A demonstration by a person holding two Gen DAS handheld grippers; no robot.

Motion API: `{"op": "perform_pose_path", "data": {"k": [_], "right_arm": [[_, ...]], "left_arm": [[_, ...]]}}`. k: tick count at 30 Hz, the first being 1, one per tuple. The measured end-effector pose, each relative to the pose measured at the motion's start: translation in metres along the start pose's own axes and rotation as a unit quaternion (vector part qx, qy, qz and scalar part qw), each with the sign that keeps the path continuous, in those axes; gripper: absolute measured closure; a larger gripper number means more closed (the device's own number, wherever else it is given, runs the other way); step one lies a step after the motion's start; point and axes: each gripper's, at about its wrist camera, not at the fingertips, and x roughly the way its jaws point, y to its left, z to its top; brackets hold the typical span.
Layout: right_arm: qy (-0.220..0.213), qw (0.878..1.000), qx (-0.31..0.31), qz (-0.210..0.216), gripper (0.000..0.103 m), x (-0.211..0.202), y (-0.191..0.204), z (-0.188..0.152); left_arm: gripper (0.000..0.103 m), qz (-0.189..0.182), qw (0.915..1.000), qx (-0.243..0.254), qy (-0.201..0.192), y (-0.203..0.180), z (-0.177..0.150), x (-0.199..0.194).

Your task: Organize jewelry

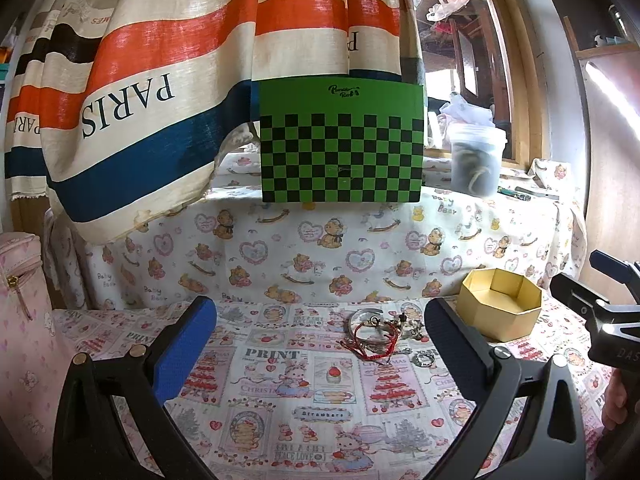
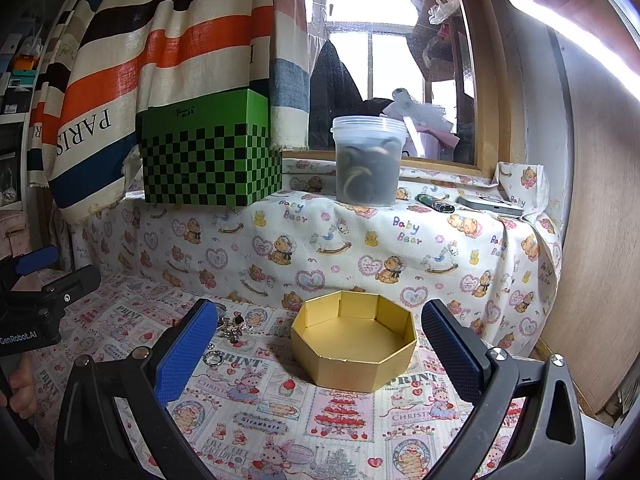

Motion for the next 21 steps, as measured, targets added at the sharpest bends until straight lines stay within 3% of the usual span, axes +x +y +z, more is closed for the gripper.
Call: {"op": "perform_pose_path", "data": {"k": [21], "right_arm": [[0.001,1.0,0.001,0.0,0.0,0.0009,-0.001,0.0]], "left_arm": [[0.0,0.005,1.0,0.001,0.005,0.0025,-0.0004,0.0021]]}}
